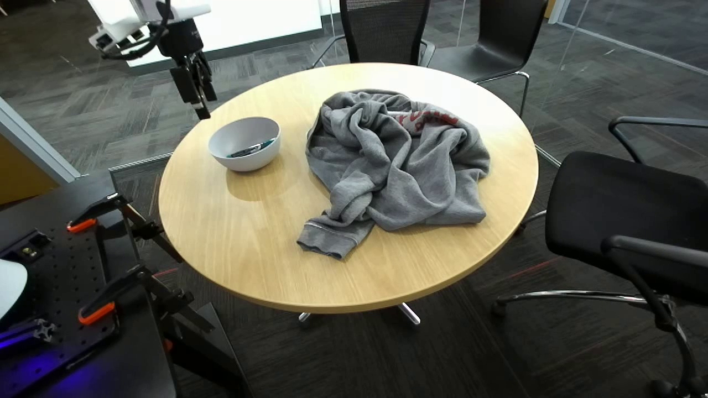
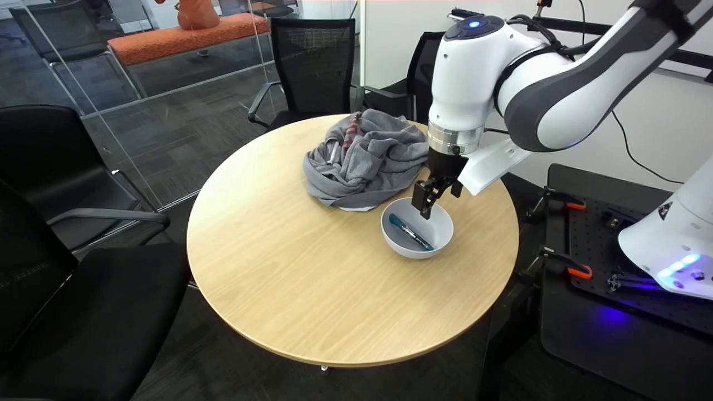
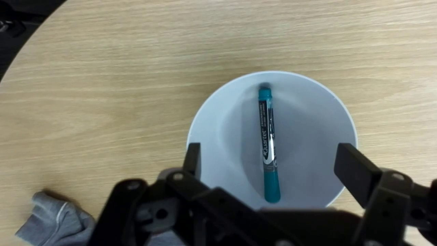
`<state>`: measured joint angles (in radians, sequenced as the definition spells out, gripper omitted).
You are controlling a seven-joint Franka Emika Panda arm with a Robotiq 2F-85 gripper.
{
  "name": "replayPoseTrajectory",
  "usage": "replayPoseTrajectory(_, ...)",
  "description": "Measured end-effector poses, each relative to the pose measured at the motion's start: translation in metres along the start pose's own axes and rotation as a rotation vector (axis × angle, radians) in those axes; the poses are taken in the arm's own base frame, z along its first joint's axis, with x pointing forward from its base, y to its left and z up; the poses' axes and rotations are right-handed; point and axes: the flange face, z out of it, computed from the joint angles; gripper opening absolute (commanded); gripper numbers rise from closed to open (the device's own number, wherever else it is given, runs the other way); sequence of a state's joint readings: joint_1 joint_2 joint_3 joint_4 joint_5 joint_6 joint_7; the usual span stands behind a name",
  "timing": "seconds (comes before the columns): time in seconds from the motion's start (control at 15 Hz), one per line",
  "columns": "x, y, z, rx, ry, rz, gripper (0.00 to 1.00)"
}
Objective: Remove the green marker from the grey bowl
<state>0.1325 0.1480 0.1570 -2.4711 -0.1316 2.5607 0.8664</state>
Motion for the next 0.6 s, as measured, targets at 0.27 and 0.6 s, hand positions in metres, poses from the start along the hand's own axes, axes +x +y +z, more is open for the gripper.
replayPoseTrajectory(0.27, 0.017, -0.001, 0.027, -0.018, -0.039, -0.034, 1.0)
replayPoseTrajectory(0.6, 0.038, -0.012, 0.074, -0.035, -0.083, -0.081, 1.0)
